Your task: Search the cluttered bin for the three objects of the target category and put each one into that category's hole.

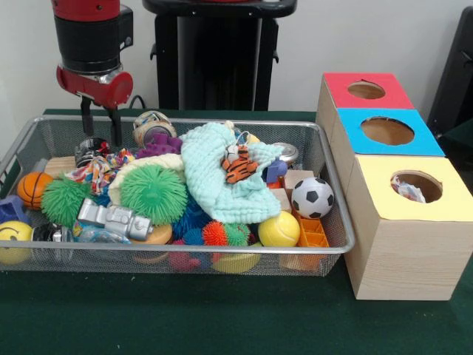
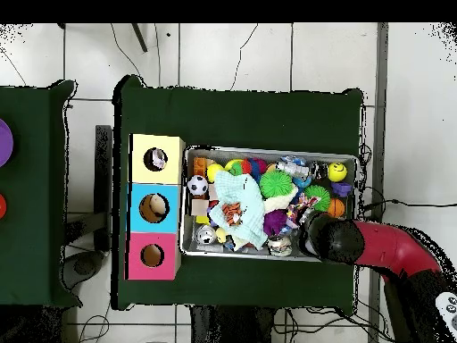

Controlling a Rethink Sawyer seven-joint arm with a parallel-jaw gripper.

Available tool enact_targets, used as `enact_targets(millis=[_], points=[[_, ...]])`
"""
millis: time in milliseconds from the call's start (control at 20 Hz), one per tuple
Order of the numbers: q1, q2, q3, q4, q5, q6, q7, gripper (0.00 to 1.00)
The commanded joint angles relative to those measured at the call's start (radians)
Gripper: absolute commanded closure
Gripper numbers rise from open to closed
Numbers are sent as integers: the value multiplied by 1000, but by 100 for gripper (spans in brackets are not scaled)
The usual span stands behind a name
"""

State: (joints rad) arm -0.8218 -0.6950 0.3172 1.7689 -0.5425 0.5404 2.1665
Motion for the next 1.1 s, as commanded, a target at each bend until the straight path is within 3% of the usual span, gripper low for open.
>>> enact_targets(millis=[50, 450, 1100], points=[[-3, 5, 122, -52, 35, 146, -197, 0], [6, 108, 124, -120, -15, 58, -153, 0], [-2, 146, 87, -195, -89, 5, -171, 0]])
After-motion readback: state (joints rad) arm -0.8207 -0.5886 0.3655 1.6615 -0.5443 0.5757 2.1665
